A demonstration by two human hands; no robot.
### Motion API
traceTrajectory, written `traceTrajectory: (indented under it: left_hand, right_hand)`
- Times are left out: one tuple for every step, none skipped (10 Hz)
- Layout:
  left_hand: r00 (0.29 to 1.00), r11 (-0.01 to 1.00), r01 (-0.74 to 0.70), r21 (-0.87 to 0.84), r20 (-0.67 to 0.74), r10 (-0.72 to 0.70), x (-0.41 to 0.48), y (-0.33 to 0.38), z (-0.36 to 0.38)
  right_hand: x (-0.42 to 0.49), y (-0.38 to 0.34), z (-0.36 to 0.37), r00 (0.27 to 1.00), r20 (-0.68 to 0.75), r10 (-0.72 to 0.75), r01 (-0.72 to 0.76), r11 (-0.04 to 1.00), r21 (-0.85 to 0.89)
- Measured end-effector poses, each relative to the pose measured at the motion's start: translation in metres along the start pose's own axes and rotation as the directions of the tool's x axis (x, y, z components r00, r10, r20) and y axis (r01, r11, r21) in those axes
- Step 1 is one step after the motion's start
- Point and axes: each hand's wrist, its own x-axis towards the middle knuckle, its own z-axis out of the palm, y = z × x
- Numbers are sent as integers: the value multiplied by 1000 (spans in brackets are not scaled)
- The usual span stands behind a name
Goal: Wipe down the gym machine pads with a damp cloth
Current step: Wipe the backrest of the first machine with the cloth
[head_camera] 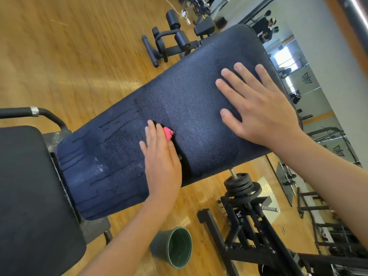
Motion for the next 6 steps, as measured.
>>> traceTrajectory:
  left_hand:
    - [1000,1000,-1,22,-7,1,-5,-1,0]
    - [999,1000,20,-1,-33,-20,8,3,-2]
    - [994,996,80,-31,-76,-82,27,10,-2]
    - [992,994,106,-23,-73,-108,32,15,0]
    - [994,995,97,-11,-43,-97,17,17,2]
    - [998,998,67,7,-16,-67,-5,17,6]
  right_hand:
    - [1,0,0,1000,4,-3,3,1000,-1]
    - [0,0,0,1000,10,0,0,1000,-5]
    - [1,0,0,1000,16,0,0,1000,-5]
    - [1,0,-1,1000,19,-2,2,1000,-6]
    - [0,0,0,1000,15,-1,1,1000,-4]
    - [0,0,0,1000,10,-4,4,1000,-1]
